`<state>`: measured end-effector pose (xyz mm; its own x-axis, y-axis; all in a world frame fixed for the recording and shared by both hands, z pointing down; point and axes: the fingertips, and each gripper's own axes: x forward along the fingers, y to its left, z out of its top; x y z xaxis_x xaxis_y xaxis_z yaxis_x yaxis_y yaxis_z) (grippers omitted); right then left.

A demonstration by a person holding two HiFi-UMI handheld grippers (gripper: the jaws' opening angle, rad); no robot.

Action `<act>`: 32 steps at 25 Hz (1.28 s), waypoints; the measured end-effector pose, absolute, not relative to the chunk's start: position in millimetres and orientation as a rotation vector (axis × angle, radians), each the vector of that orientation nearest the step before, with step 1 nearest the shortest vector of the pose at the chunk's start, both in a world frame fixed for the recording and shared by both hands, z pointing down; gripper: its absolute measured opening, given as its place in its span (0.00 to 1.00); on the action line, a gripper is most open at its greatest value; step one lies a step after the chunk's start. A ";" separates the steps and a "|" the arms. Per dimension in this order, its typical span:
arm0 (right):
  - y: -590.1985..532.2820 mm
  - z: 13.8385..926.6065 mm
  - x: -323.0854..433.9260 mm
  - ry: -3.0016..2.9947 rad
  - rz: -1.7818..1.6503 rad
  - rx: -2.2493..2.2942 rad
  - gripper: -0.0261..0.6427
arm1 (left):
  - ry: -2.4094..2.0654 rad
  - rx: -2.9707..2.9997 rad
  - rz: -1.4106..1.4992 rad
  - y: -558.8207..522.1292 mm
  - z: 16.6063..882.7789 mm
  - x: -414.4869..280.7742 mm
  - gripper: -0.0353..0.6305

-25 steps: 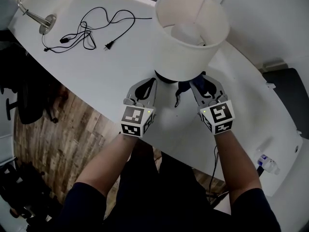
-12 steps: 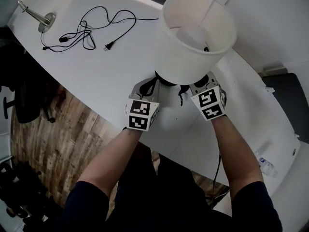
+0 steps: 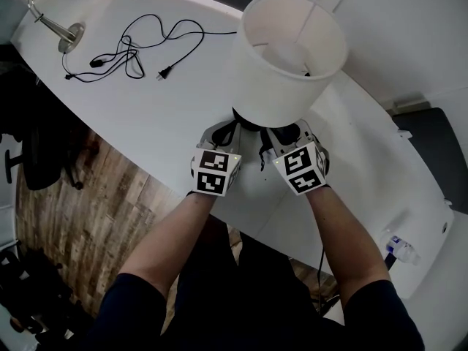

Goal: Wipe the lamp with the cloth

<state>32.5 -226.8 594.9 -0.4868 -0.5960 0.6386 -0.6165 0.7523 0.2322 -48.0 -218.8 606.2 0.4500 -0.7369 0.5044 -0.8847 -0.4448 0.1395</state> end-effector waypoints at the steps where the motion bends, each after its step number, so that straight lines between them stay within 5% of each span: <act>1: -224.5 594.9 28.7 -2.213 0.043 0.908 0.19 | -1.368 2.320 0.535 -217.9 606.2 -48.7 0.05; 32: -254.7 593.7 -71.4 -2.025 0.089 1.115 0.19 | -1.295 2.355 0.597 -195.2 583.0 -140.1 0.05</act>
<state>-71.4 -254.7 593.7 -0.2864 -0.6790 0.6759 -0.7356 0.6079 0.2990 -140.1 -195.2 583.0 0.4831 -0.6926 0.5356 -0.8570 -0.4993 0.1274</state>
